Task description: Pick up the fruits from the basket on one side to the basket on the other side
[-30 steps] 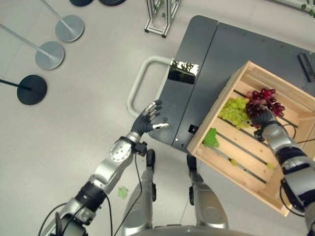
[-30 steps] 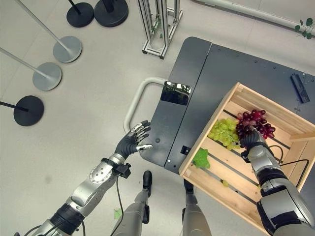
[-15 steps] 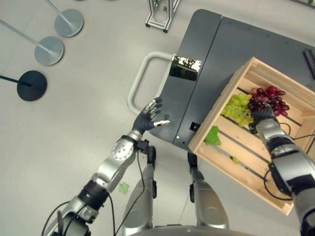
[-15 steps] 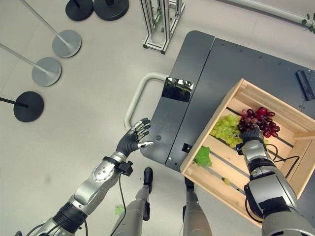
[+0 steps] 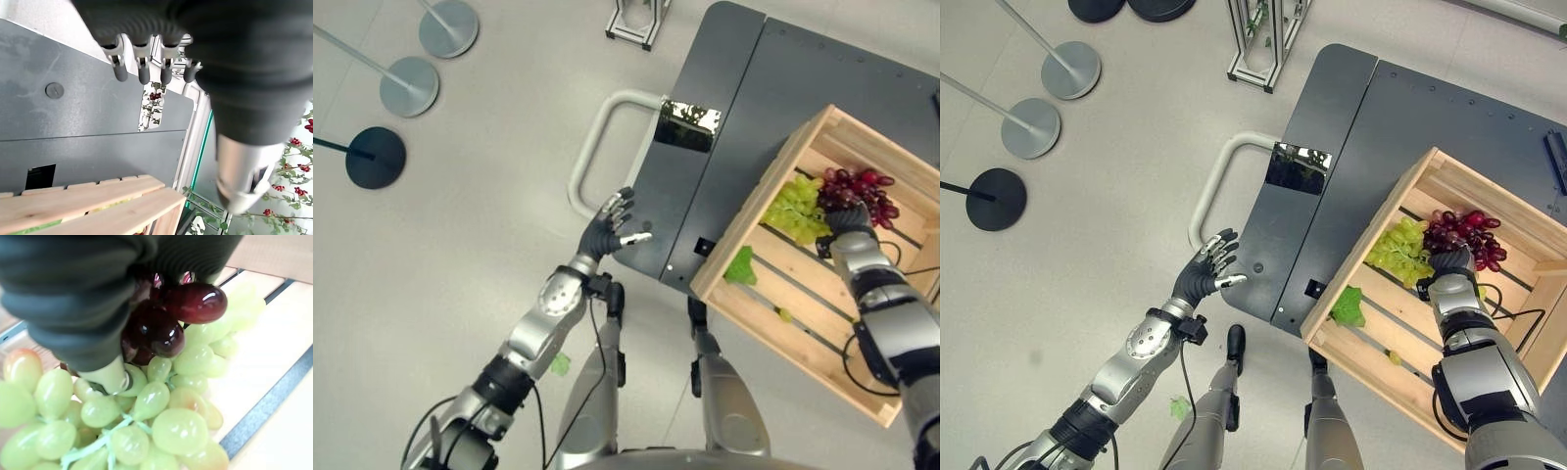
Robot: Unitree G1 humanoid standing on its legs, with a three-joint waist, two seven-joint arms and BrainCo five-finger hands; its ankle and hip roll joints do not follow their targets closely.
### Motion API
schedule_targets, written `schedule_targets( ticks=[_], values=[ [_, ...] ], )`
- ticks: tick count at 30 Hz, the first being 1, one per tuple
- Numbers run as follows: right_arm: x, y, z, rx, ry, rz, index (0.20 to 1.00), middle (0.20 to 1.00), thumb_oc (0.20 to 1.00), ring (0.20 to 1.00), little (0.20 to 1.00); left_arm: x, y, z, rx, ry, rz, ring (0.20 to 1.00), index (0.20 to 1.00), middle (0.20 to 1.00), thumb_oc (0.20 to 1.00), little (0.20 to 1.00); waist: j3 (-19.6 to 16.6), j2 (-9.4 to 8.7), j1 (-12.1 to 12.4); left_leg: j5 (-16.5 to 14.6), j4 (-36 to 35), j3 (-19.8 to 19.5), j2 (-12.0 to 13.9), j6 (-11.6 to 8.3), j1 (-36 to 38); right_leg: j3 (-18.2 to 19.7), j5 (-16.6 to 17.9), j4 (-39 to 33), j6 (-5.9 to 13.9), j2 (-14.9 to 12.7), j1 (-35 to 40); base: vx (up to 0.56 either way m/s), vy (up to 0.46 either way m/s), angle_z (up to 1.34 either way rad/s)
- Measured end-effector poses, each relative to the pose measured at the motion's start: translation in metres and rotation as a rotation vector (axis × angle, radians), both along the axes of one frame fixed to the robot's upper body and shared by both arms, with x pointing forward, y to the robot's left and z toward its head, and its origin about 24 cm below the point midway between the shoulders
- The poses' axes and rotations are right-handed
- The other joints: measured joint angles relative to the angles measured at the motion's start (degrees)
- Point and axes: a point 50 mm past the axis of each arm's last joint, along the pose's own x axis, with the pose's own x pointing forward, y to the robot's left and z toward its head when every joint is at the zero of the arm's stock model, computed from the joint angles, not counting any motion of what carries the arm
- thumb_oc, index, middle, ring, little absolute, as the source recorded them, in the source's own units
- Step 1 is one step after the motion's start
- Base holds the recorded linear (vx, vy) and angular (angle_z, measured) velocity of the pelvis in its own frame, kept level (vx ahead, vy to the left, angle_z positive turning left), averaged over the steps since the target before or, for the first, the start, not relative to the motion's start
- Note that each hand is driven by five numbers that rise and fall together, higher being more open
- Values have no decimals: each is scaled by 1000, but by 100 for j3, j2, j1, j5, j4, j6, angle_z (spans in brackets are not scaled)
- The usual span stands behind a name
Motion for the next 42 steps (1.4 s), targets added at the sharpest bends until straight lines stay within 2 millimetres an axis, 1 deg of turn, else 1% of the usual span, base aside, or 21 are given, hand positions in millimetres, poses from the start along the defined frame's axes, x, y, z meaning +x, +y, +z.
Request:
schedule_targets(
  ticks=[5, 9, 14, 15, 16, 17, 20, 22, 23, 26, 30, 33, 37, 41, 42],
  values=[
    [-2, 2, -3, 11, -39, 1, 200, 200, 200, 200, 200, 1, 0, 1, -4, -2, 9, 1000, 1000, 1000, 1000, 1000, 0, -1, -9, 0, 1, 0, 1, 0, -19, 1, 0, 2, 0, 1, -22, 0, 0, 0],
    [-7, 10, -5, 5, -104, 71, 200, 200, 200, 200, 200, 2, 2, 1, -12, -3, 26, 1000, 1000, 1000, 1000, 1000, 11, -13, -30, 0, 26, 2, 8, 0, -88, 1, 2, 32, -2, 10, -97, -1, -1, -1],
    [-22, 24, -15, 36, -168, 157, 200, 200, 200, 200, 200, 5, 9, 4, -39, -9, 72, 1000, 1000, 1000, 1000, 1000, 53, -54, -61, -1, 50, 8, 22, 0, -83, -15, 2, 77, -3, 22, -108, -1, -1, -1],
    [-25, 24, -16, 38, -177, 168, 200, 200, 200, 200, 200, 5, 10, 4, -42, -9, 78, 1000, 1000, 1000, 1000, 1000, 64, -70, -131, -1, 59, 9, 19, 0, -81, -15, 1, 90, -3, 22, -109, -8, -10, 3],
    [-29, 29, -14, 42, -199, 204, 200, 200, 200, 200, 200, 6, 15, 5, -49, -13, 98, 1000, 1000, 1000, 1000, 1000, 73, -80, -124, 0, 59, 3, 15, 0, -89, -36, 1, 93, -3, 18, -106, -8, -4, 4],
    [-30, 31, -14, 39, -200, 219, 200, 200, 200, 200, 200, 6, 18, 4, -50, -7, 112, 1000, 1000, 1000, 1000, 1000, 83, -100, -166, 0, 62, 4, 16, 1, -85, -38, 1, 100, -3, 18, -107, 0, 0, 0],
    [-43, 33, -19, 39, -193, 285, 200, 200, 200, 200, 200, 5, 26, 0, -51, 6, 140, 1000, 1000, 1000, 1000, 1000, 107, -137, -195, 2, 76, 6, 20, 3, -83, -37, 2, 118, -3, 20, -110, 0, 0, 0],
    [-50, 36, -16, 31, -207, 320, 200, 200, 200, 200, 200, 6, 32, 0, -54, 4, 160, 1000, 1000, 1000, 1000, 1000, 132, -182, -172, 2, 80, 8, 20, 3, -85, -38, 2, 123, -3, 19, -108, 0, 0, 0],
    [-51, 37, -15, 30, -212, 331, 200, 200, 200, 200, 200, 5, 34, 0, -53, 7, 167, 1000, 1000, 1000, 1000, 1000, 146, -208, -207, 2, 81, 9, 20, 3, -80, -35, 2, 127, -3, 19, -108, 0, 0, 0],
    [-54, 40, -9, 28, -231, 374, 200, 200, 200, 200, 200, 5, 38, -1, -53, 8, 175, 1000, 1000, 1000, 1000, 1000, 184, -288, -239, 2, 86, 16, 18, 3, -78, -34, 2, 138, -2, 17, -109, 0, 0, 0],
    [-56, 36, 4, -2, -240, 421, 200, 200, 200, 200, 200, 5, 39, 0, -45, 4, 160, 1000, 1000, 1000, 1000, 1000, 208, -350, -242, 2, 107, 27, 20, 4, -65, -34, 2, 158, -2, 18, -95, 0, 0, 0],
    [-58, 27, 17, -42, -237, 443, 200, 200, 200, 200, 200, 6, 44, 1, -12, -3, 154, 1000, 1000, 1000, 1000, 1000, 214, -409, -266, 2, 133, 36, 30, 4, -41, -35, 2, 197, -3, 25, -81, 0, 0, 0],
    [-60, 14, 32, -82, -229, 462, 200, 200, 200, 200, 200, 5, 48, 0, 27, -2, 151, 1000, 1000, 1000, 1000, 1000, 217, -430, -284, 2, 137, 46, 28, 4, 55, -33, 3, 207, -2, 20, 15, 0, 0, 0],
    [-63, 4, 63, -160, -237, 506, 200, 200, 200, 200, 200, 4, 53, 0, 46, -1, 142, 1000, 1000, 1000, 1000, 1000, 209, -485, -302, 2, 136, 84, 43, 4, 139, -22, 14, 200, -6, 31, 91, 0, 0, 0],
    [-64, 1, 77, -206, -237, 525, 200, 200, 200, 200, 200, 3, 55, 1, 70, -7, 137, 1000, 1000, 1000, 1000, 1000, 207, -521, -309, 2, 138, 93, 50, 4, 147, -21, 18, 202, -11, 35, 96, 0, 0, 0]
  ],
)
